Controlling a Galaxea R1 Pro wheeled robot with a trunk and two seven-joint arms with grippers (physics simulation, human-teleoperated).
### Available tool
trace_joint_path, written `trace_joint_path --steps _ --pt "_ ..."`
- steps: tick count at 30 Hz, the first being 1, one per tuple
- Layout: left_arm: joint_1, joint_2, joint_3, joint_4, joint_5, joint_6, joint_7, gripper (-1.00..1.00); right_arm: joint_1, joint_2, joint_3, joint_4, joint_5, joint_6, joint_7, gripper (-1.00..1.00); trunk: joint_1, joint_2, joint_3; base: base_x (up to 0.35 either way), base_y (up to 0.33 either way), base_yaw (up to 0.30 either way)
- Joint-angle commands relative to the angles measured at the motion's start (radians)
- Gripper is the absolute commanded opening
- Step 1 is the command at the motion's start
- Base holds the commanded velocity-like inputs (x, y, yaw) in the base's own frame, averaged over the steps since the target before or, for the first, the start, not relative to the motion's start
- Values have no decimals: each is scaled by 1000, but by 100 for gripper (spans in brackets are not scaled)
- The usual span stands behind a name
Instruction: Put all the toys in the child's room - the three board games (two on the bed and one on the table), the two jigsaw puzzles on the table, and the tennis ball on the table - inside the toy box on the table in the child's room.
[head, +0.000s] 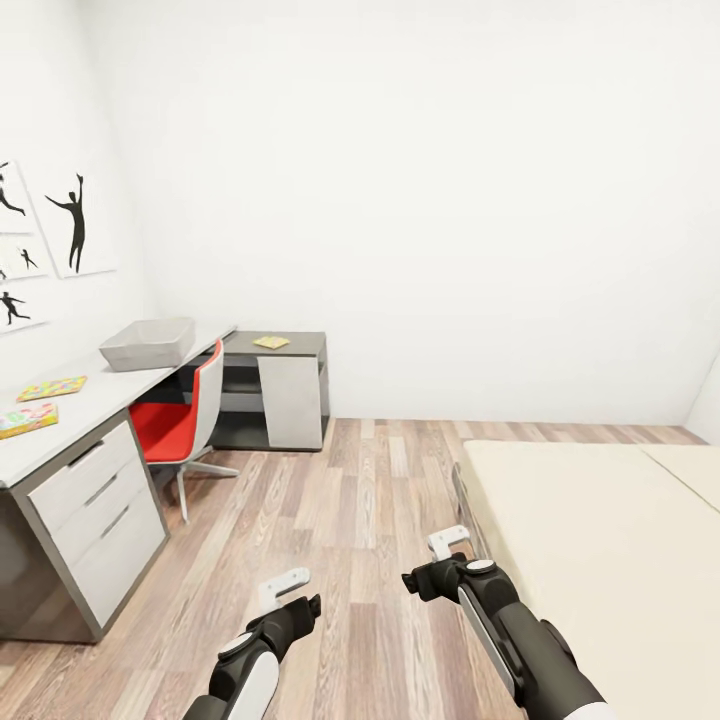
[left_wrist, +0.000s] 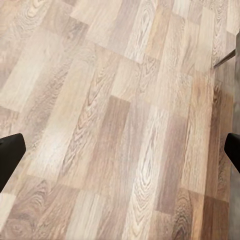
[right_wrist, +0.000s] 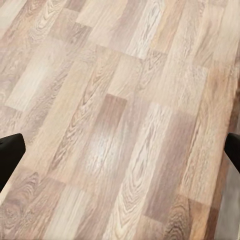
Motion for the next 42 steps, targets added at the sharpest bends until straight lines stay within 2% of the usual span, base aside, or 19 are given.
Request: trace_joint_path --steps 1,28,42 --pt "-1 0 -2 -1 10 2 9 100 0 0 0 -1 0 5 3 100 0 -1 -1 0 -6 110" --pt "0 0 -9 0 4 2 7 100 0 0 0 -2 1 5 2 100 0 -1 -1 2 -1 24" --pt "-1 2 -13 18 2 0 3 100 0 0 0 -2 1 5 3 100 0 -1 -1 108 0 1"
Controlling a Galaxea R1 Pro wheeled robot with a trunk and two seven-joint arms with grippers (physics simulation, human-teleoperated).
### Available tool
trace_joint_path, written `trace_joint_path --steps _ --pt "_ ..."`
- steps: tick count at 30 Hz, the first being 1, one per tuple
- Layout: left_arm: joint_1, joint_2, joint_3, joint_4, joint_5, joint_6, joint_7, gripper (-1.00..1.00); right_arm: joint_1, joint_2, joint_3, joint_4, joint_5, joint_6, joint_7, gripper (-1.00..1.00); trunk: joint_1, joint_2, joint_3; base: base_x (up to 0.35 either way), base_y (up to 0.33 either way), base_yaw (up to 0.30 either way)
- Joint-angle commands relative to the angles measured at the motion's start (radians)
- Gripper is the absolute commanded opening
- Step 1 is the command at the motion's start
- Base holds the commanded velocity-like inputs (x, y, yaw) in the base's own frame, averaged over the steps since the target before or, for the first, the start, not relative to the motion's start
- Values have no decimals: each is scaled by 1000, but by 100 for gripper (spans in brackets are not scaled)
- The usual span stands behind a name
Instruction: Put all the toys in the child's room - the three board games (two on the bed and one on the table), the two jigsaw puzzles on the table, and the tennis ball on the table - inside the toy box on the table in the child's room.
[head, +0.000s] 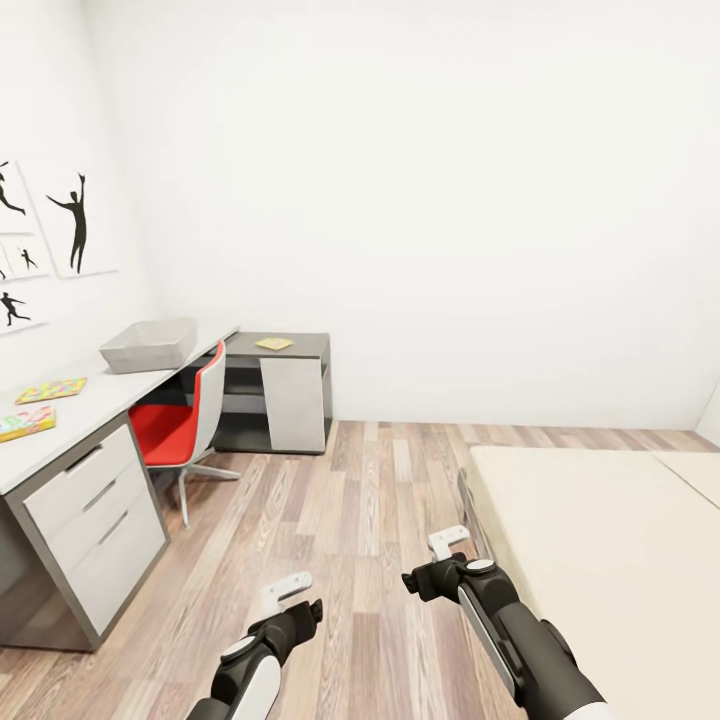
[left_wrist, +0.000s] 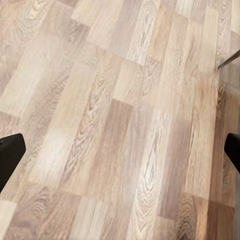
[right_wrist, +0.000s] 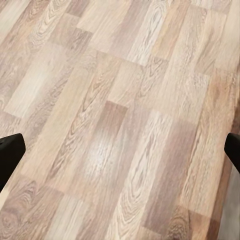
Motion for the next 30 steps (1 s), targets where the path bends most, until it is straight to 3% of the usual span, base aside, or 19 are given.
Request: trace_joint_path --steps 1,13,30 --pt "-1 0 -2 -1 10 2 9 100 -1 0 0 -1 1 5 3 100 0 -1 -1 52 0 0" --pt "-1 0 -2 5 9 1 9 100 -1 0 0 0 1 5 2 100 0 -1 -1 21 -7 0" --pt "-1 0 -2 6 9 1 9 100 -1 0 -1 0 0 5 3 100 0 -1 -1 3 -155 -2"
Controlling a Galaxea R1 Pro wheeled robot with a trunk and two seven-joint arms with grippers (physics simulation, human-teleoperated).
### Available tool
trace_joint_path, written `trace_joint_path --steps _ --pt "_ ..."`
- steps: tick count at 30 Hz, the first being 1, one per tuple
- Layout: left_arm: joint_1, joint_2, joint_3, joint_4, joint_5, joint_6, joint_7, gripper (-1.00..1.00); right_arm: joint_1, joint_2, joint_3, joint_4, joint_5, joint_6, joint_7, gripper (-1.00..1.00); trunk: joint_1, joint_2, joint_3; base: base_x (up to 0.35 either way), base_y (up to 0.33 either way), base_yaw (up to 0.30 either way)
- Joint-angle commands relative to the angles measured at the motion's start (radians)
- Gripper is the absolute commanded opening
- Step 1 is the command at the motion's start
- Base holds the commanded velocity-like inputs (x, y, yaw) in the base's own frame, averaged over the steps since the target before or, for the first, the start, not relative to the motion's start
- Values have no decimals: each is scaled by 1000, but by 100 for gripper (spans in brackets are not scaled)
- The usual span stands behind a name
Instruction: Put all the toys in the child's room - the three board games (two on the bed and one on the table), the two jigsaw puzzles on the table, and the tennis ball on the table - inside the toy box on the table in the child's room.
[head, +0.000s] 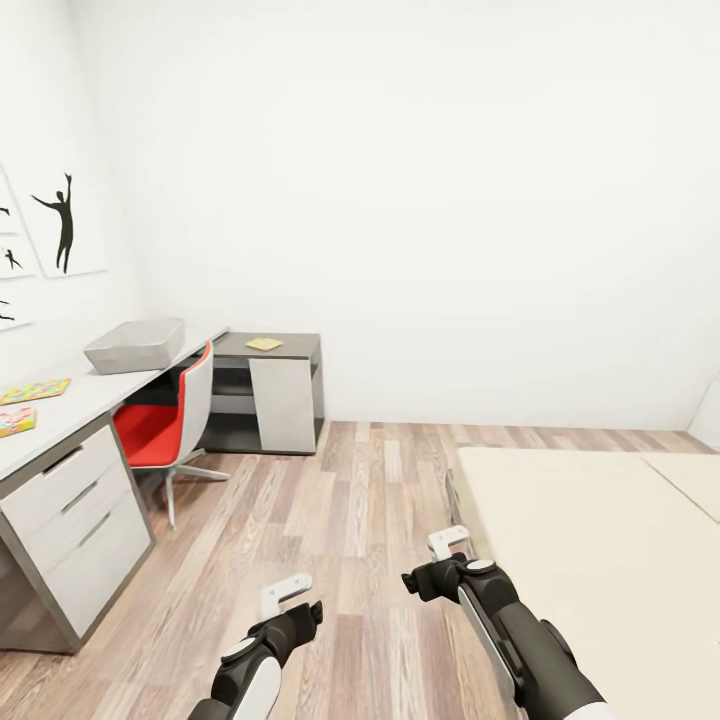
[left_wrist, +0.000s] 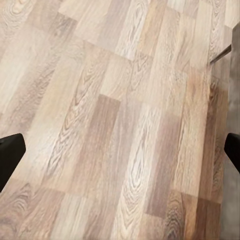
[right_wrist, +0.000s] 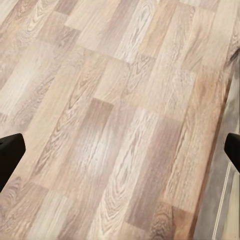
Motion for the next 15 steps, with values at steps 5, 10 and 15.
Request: trace_joint_path --steps 5,10,15 --pt "-1 0 -1 -1 10 2 9 100 -1 0 0 -1 0 5 3 100 0 -1 -1 0 -51 -77" --pt "-1 0 -1 -1 9 2 10 100 -1 0 0 -1 0 5 3 100 0 -1 -1 0 -24 -93" --pt "-1 0 0 -1 9 2 9 100 -1 0 0 -2 0 5 3 100 0 -1 -1 0 -12 -47"
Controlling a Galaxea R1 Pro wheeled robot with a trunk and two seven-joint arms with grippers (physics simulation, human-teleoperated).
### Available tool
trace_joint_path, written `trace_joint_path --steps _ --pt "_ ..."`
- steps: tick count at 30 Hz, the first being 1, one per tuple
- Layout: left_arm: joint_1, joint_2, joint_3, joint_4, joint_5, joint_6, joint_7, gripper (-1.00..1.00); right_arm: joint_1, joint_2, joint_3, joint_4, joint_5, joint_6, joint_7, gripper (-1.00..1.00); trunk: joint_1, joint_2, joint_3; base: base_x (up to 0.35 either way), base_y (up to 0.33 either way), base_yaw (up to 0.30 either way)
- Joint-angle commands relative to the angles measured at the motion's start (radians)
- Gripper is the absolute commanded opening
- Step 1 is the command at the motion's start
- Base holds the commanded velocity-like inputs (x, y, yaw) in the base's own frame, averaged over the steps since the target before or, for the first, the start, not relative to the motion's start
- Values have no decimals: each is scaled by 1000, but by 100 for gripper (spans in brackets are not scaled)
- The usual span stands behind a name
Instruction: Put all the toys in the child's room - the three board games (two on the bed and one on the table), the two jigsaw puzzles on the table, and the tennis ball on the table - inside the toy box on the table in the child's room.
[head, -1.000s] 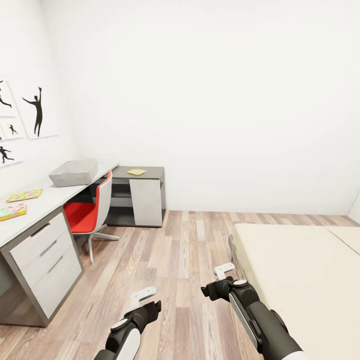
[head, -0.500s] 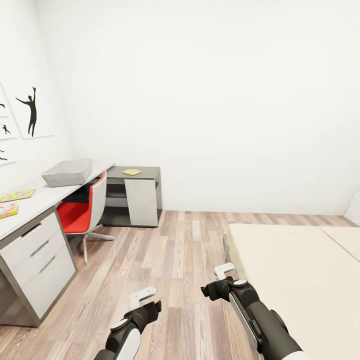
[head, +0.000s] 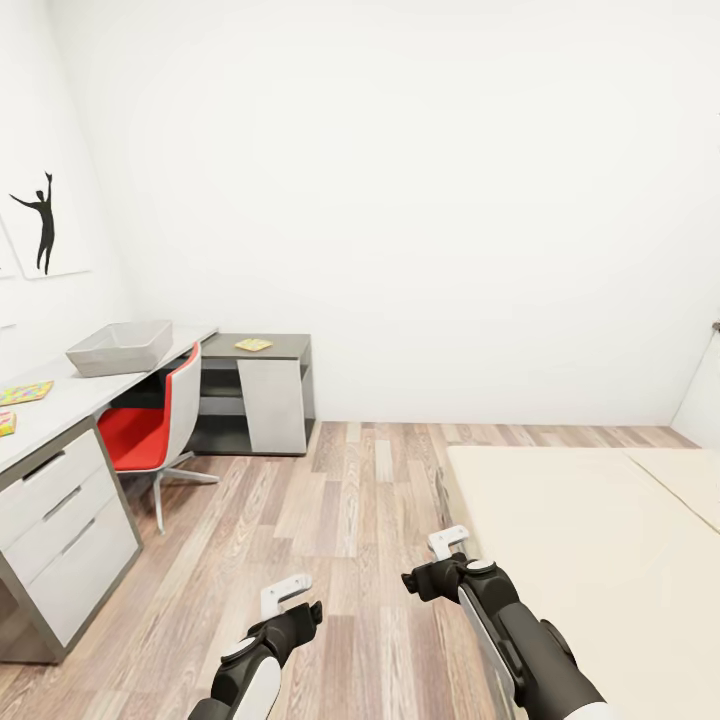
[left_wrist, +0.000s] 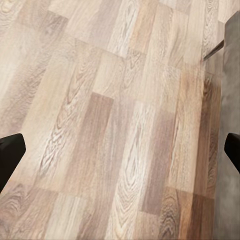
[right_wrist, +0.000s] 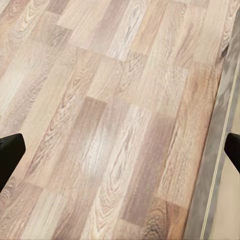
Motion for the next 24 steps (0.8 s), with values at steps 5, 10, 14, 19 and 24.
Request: trace_joint_path --steps 5,10,14,19,24 --pt "-1 1 -1 -1 10 2 9 100 -1 0 0 -1 1 5 3 100 0 -1 -1 0 -6 -23" --pt "-1 1 -1 -1 10 2 9 100 -1 1 0 -1 1 5 2 100 0 -1 -1 0 -3 -12" --pt "-1 1 -1 -1 10 1 9 100 -1 1 0 -1 0 5 2 100 0 -1 -1 0 -2 -6" --pt "0 2 -1 0 10 1 9 100 -1 1 0 -1 0 5 2 100 0 -1 -1 -4 -1 -4" --pt "-1 1 -1 0 11 1 7 100 -1 1 0 -1 0 5 1 100 0 -1 -1 -104 0 -2"
